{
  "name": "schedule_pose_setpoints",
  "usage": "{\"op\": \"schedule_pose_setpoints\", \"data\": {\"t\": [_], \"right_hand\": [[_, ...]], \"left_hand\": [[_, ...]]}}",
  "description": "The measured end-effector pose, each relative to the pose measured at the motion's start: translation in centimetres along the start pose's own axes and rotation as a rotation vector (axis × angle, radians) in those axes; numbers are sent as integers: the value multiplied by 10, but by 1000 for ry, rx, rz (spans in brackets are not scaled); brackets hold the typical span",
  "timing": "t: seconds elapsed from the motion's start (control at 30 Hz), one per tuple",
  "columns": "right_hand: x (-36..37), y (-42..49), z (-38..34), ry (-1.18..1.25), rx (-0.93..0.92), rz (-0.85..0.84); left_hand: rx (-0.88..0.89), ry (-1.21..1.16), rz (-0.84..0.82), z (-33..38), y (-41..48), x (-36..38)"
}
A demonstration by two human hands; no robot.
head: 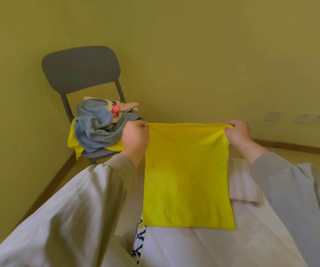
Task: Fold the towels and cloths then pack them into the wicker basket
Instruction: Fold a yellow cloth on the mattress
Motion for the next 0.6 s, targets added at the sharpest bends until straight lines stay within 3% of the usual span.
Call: {"op": "schedule_pose_setpoints", "data": {"t": [0.1,0.23,0.47,0.6], "right_hand": [[24,4,16,-161,16,-63],[56,-2,38,-240,8,-207],[35,-2,19,0,-99,-58],[32,-31,30,-22,-161,-156]], "left_hand": [[-159,-54,-147,-23,0,23],[-557,-386,-317,-56,-12,59],[-622,-828,-268,-42,-5,55],[-634,-648,-255,-66,-22,48]]}}
Point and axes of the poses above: each hand's wrist, its own y-axis towards the middle knuckle, its own x-axis out of the palm, z = x × y, the point moved 6 cm from there along y, towards the middle knuckle, and after that the axes turned 4 degrees about z, right-handed, at the moved point
